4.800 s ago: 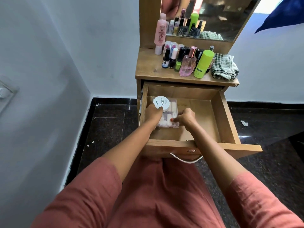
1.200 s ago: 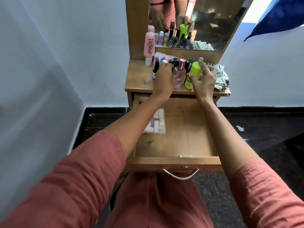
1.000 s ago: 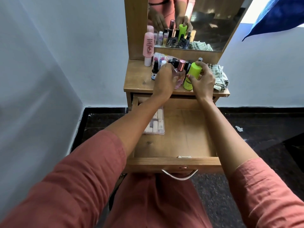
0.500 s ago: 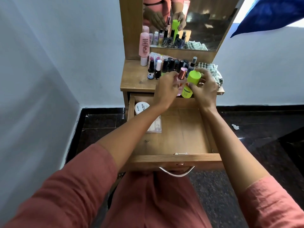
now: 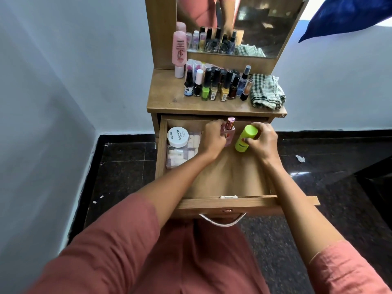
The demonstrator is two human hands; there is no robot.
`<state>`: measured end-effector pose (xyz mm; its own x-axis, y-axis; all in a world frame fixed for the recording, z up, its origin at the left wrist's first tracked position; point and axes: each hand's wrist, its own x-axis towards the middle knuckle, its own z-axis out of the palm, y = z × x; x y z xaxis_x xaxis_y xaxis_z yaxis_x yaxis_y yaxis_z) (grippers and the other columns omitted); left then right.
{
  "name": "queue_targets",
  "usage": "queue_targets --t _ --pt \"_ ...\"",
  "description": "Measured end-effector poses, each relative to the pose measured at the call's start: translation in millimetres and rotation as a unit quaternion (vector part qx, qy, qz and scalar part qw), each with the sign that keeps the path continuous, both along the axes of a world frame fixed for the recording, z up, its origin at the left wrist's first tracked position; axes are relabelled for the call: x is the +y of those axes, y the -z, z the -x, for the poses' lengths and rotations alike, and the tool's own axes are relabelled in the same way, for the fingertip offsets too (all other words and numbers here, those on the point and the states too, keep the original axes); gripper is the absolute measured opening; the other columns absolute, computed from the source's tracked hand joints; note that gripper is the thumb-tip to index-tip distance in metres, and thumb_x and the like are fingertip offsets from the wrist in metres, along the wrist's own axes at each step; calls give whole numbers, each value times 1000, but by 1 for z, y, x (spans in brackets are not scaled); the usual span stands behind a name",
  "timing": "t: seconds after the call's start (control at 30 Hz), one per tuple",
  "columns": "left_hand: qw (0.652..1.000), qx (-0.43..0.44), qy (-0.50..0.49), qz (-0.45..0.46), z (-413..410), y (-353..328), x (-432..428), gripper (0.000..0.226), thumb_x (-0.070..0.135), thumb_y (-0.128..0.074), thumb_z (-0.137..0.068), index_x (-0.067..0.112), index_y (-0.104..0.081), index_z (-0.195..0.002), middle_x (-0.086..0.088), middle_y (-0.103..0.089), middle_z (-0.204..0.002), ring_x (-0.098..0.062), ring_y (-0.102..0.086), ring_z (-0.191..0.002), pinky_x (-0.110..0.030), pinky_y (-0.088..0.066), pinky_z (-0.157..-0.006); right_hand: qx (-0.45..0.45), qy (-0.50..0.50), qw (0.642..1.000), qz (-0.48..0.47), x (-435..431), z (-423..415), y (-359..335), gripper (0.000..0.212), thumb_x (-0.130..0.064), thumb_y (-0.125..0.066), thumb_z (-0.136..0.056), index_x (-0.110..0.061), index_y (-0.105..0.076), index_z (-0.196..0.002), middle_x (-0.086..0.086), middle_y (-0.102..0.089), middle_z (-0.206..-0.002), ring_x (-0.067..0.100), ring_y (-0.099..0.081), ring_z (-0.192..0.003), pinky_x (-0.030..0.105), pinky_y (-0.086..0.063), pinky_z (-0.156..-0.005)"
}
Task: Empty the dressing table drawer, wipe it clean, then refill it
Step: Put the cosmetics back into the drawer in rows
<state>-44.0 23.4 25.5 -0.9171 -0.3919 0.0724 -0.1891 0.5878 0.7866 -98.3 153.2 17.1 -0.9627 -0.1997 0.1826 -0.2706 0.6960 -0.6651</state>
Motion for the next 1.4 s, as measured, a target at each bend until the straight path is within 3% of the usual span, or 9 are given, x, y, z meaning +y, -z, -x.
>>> queue_targets --t 0.13,0.27,0.47,0.63,0.7,0.9,1.07,1.27,1.4 --pt "1000 -20 -17 -12 8 12 -1 22 -1 -59 -79 1 -68 -99 -19 -70 -99 -31 -65 -91 -36 -47 -73 -21 19 999 -17 3 10 11 45 3 -69 -72 4 -57 -116 25 -54 -116 35 -51 -110 28 -37 -94" --pt "998 -37 -18 -47 15 16 3 28 -5 -65 -75 -3 -66 -103 -21 -68 -105 -31 -64 -97 -36 -50 -82 -4 28 999 -40 0 17 14 43 4 -64 -76 5 -55 -118 26 -53 -119 36 -50 -112 29 -35 -96" --pt "997 -37 -24 -69 27 18 12 28 -4 -61 -80 -3 -64 -108 -19 -67 -110 -27 -62 -102 -23 -39 -80 50 71 986 -140 4 25 20 42 4 -54 -80 2 -52 -122 23 -52 -122 40 -42 -114 40 -35 -98" --pt "994 -15 -35 -105 41 24 21 30 -7 -61 -79 -4 -64 -109 -21 -67 -108 -30 -63 -101 -34 -48 -88 50 83 985 -146 3 30 23 48 3 -52 -83 -1 -46 -130 23 -45 -129 39 -41 -118 38 -33 -102" --pt "993 -16 -39 -109 47 27 24 34 -7 -62 -79 -1 -63 -112 -20 -67 -110 -29 -63 -103 -30 -47 -92 55 90 982 -159 2 29 24 49 -1 -55 -83 -2 -46 -131 21 -47 -129 39 -43 -116 39 -34 -100" --pt "984 23 -79 -161 57 37 35 35 -15 -60 -74 -4 -65 -107 -22 -67 -106 -29 -64 -99 -15 -41 -79 50 111 980 -160 4 30 27 48 -9 -57 -82 -9 -48 -129 10 -50 -131 34 -42 -116 40 -32 -98" --pt "981 42 -103 -162 63 48 41 31 -14 -59 -72 -3 -66 -100 -21 -69 -101 -31 -65 -96 -33 -49 -86 56 115 981 -147 4 31 29 46 -8 -58 -81 -9 -50 -127 10 -53 -128 34 -43 -116 39 -32 -98" --pt "977 -9 -131 -170 66 54 44 18 -11 -56 -77 -7 -64 -93 -23 -65 -101 -33 -60 -96 -26 -38 -76 57 120 980 -146 3 30 29 47 -8 -58 -81 -11 -49 -128 9 -53 -128 33 -43 -117 38 -31 -98" --pt "975 -25 -132 -179 66 57 43 17 -10 -55 -78 -6 -64 -92 -22 -66 -100 -33 -61 -95 -31 -42 -79 55 119 979 -154 3 30 29 48 -9 -57 -82 -11 -48 -129 9 -51 -130 32 -42 -118 38 -31 -99"
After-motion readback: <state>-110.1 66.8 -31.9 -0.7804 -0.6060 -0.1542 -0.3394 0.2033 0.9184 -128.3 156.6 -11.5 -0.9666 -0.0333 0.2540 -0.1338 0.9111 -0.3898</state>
